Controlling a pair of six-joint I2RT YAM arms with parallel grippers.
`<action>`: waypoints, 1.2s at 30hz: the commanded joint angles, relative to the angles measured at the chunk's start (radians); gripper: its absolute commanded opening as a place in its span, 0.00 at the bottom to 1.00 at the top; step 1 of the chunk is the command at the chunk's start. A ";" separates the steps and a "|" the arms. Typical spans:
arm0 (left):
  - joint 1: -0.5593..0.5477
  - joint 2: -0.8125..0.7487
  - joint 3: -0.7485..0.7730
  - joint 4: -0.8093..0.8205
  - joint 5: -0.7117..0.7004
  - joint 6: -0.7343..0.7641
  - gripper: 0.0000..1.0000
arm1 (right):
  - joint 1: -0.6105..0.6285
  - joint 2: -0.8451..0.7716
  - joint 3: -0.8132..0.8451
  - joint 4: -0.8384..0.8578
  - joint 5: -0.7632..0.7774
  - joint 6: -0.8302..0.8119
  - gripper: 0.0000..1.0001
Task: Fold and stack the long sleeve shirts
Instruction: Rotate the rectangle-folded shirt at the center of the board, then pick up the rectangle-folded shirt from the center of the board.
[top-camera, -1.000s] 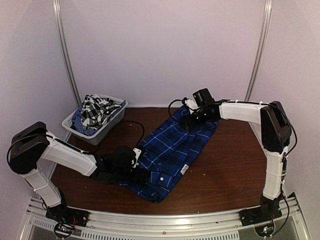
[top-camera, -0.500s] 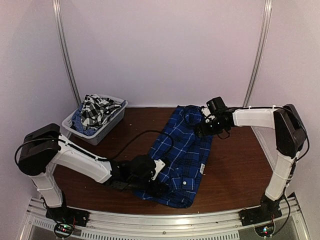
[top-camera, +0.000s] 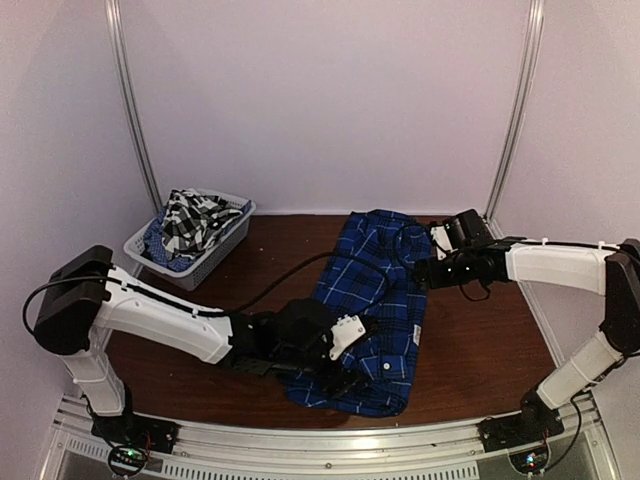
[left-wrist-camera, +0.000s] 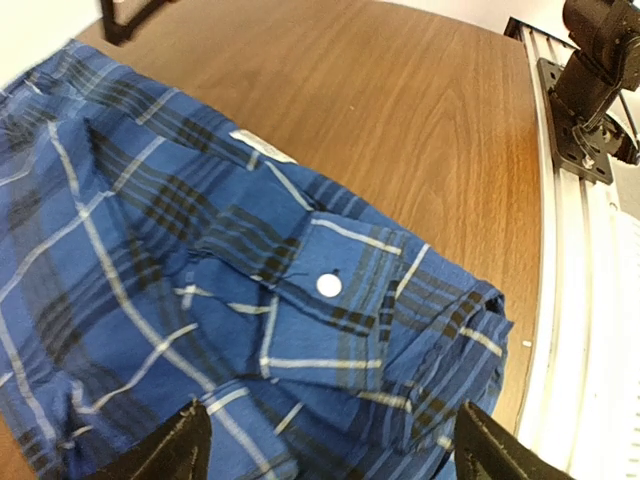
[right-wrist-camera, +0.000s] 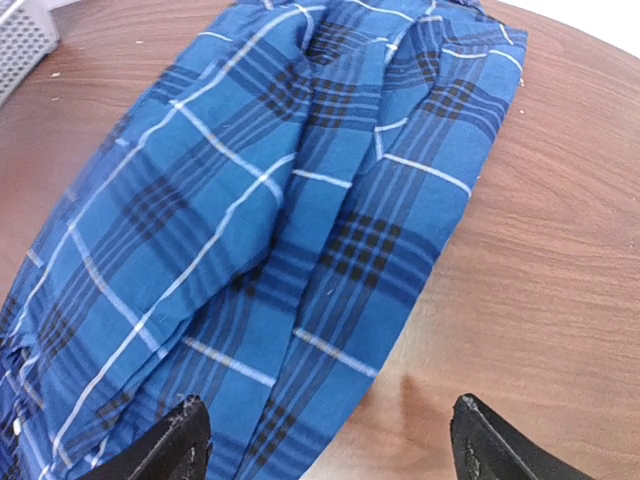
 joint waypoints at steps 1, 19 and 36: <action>0.005 -0.134 -0.082 0.014 -0.111 0.132 0.87 | 0.075 -0.132 -0.061 0.001 -0.023 0.031 0.85; 0.259 -0.544 -0.312 -0.097 0.066 -0.044 0.91 | 0.732 -0.257 -0.251 -0.121 0.090 0.193 0.87; 0.289 -0.504 -0.316 -0.091 0.099 -0.037 0.92 | 0.769 -0.027 -0.191 -0.123 -0.002 0.064 0.89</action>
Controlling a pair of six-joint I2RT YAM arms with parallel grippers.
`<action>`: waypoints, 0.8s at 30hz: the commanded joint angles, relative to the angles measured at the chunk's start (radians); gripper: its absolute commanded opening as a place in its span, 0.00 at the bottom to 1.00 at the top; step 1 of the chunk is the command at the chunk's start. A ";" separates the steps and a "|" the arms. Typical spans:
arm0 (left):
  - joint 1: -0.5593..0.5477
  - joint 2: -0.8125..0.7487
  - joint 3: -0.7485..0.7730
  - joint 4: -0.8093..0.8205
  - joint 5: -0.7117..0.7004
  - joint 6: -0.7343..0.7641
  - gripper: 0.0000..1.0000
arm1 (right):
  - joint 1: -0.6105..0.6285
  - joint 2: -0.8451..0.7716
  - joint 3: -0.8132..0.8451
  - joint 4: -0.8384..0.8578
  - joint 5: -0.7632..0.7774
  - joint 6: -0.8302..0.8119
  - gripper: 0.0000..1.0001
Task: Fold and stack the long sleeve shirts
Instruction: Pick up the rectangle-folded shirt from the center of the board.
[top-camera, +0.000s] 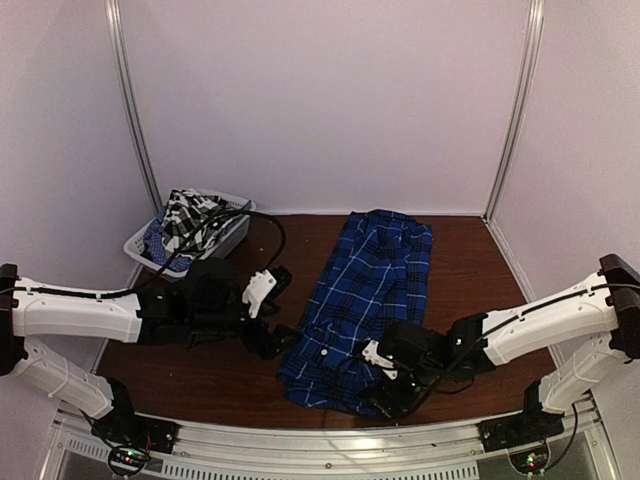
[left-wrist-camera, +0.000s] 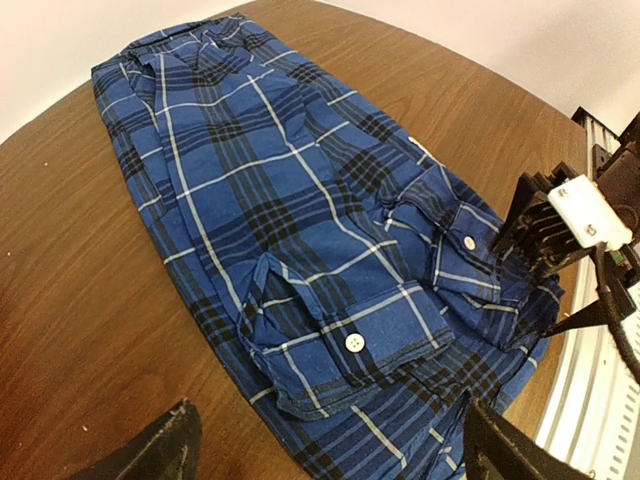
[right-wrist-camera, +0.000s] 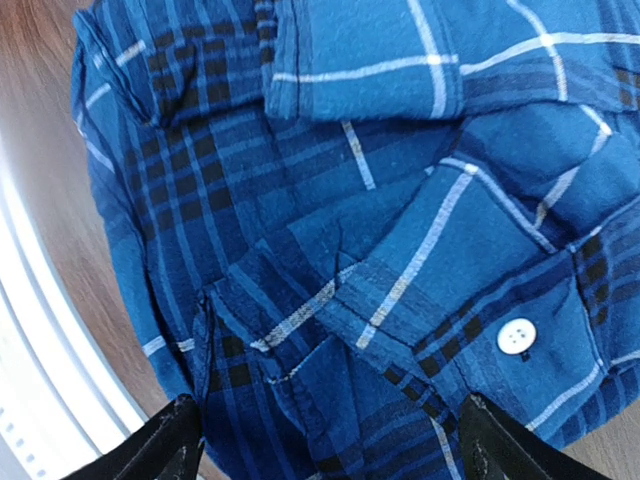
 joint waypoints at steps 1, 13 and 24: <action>0.007 0.005 -0.006 0.024 0.020 0.011 0.93 | 0.005 0.033 0.035 -0.020 -0.013 -0.037 0.88; 0.006 0.026 0.010 0.003 0.058 0.058 0.93 | 0.020 0.113 0.048 -0.060 0.004 -0.009 0.60; 0.005 0.020 -0.106 0.193 0.159 0.152 0.91 | 0.021 0.033 0.015 -0.060 -0.025 0.067 0.00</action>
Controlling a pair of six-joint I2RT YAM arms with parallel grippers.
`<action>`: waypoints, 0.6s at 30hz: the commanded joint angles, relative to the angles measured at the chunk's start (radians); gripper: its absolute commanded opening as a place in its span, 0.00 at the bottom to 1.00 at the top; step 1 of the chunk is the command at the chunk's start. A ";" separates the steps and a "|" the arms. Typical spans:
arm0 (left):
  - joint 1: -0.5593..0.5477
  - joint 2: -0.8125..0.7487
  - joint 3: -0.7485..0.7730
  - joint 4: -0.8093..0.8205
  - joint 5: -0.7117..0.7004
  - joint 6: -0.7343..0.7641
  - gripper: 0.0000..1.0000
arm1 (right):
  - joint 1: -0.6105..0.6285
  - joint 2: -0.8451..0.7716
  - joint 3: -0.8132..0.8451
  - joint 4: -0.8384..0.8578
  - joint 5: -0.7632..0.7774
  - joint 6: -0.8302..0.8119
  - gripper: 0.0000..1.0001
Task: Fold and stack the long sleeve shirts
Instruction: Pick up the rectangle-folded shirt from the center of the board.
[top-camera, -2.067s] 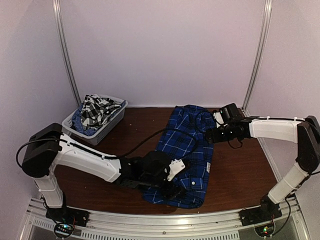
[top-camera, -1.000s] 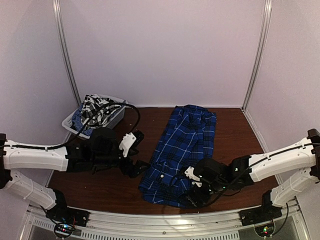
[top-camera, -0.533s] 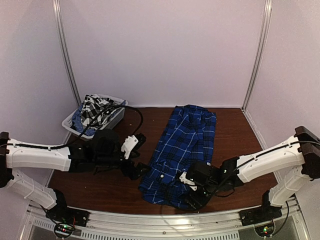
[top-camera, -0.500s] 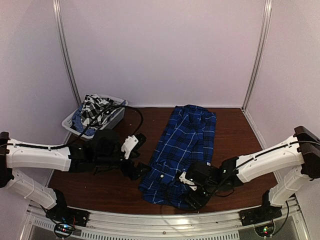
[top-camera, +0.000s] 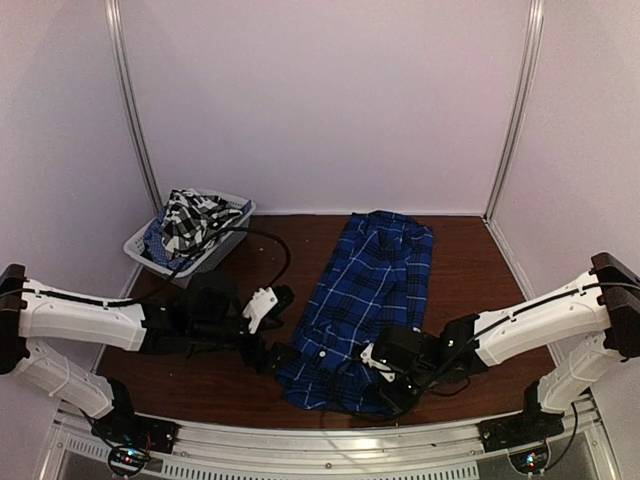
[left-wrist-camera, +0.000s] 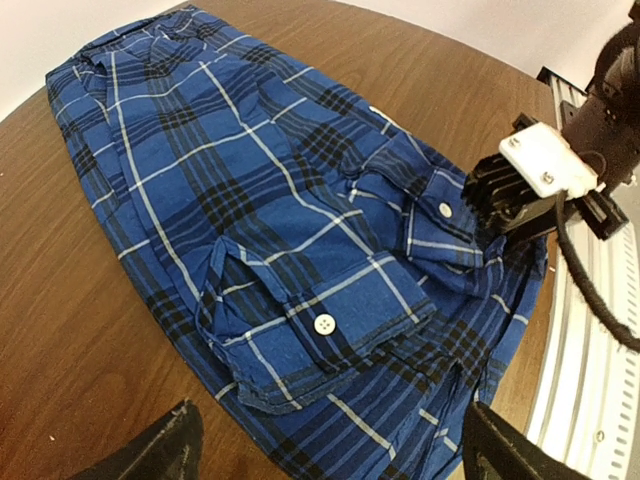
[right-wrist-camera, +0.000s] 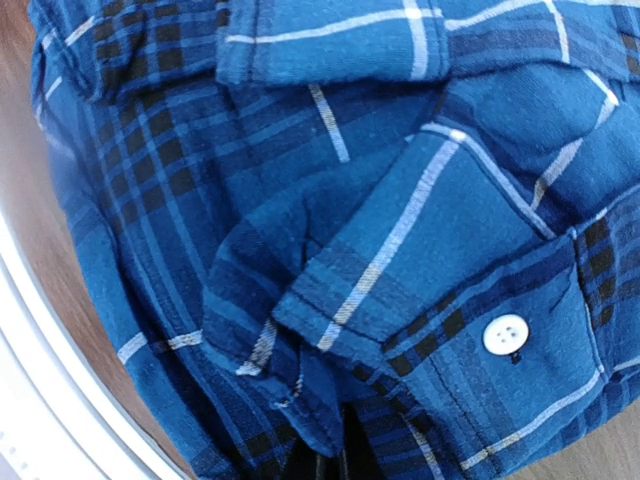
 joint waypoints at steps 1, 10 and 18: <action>0.005 0.005 -0.042 0.133 0.081 0.085 0.91 | 0.009 -0.041 -0.025 -0.017 -0.028 0.038 0.00; -0.048 0.002 -0.157 0.256 0.135 0.288 0.90 | -0.063 -0.154 -0.072 -0.033 -0.099 0.109 0.00; -0.149 0.074 -0.165 0.241 0.089 0.479 0.90 | -0.168 -0.280 -0.114 -0.022 -0.207 0.118 0.00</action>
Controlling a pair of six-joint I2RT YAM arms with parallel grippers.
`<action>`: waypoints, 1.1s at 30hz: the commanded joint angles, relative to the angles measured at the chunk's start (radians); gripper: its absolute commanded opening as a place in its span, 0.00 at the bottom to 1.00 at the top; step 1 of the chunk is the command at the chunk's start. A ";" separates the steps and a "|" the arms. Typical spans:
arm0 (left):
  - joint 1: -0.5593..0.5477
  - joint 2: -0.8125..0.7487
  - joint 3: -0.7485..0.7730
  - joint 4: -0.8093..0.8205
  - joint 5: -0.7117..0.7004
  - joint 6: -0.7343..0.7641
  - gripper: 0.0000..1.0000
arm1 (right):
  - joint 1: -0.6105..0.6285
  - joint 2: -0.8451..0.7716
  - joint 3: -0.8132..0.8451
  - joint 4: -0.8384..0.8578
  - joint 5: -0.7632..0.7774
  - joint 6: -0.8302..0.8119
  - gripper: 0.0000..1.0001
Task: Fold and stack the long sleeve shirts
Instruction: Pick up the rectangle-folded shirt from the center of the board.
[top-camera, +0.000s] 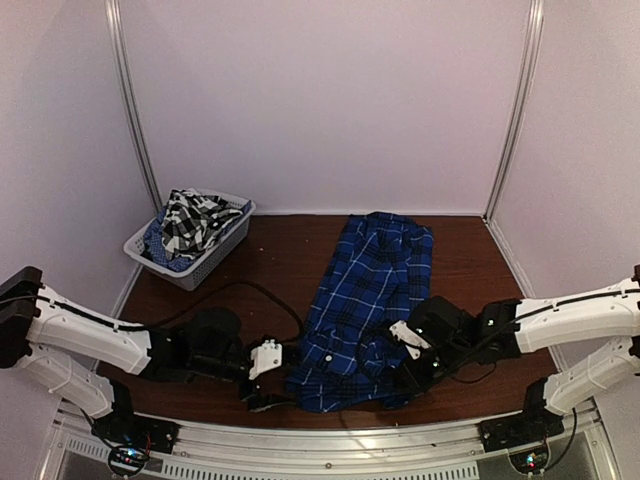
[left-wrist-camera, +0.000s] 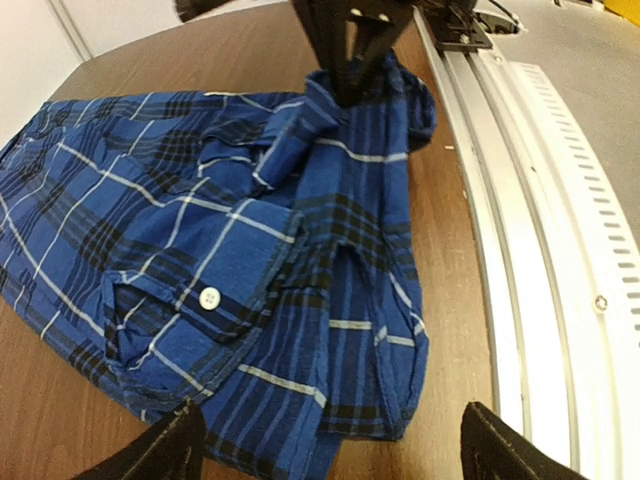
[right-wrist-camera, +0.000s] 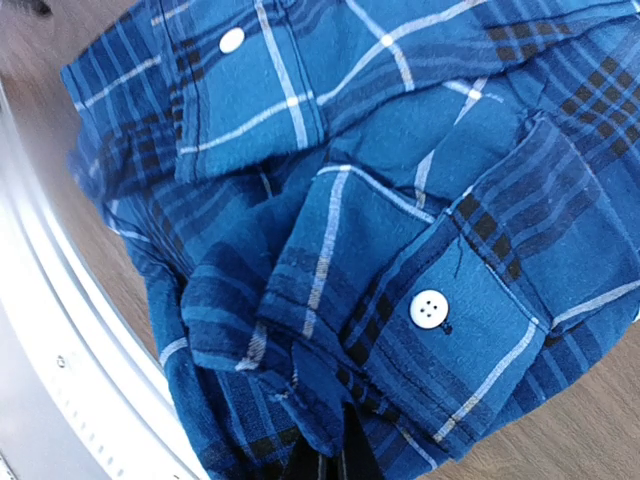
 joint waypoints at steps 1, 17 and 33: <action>-0.036 0.063 0.010 0.057 -0.033 0.145 0.90 | -0.034 -0.052 -0.022 0.000 -0.076 0.015 0.00; -0.061 0.300 0.150 0.007 -0.141 0.242 0.72 | -0.051 -0.021 -0.048 0.035 -0.123 0.015 0.00; -0.060 0.342 0.192 -0.102 -0.016 0.133 0.00 | -0.051 -0.026 -0.063 0.057 -0.111 0.018 0.02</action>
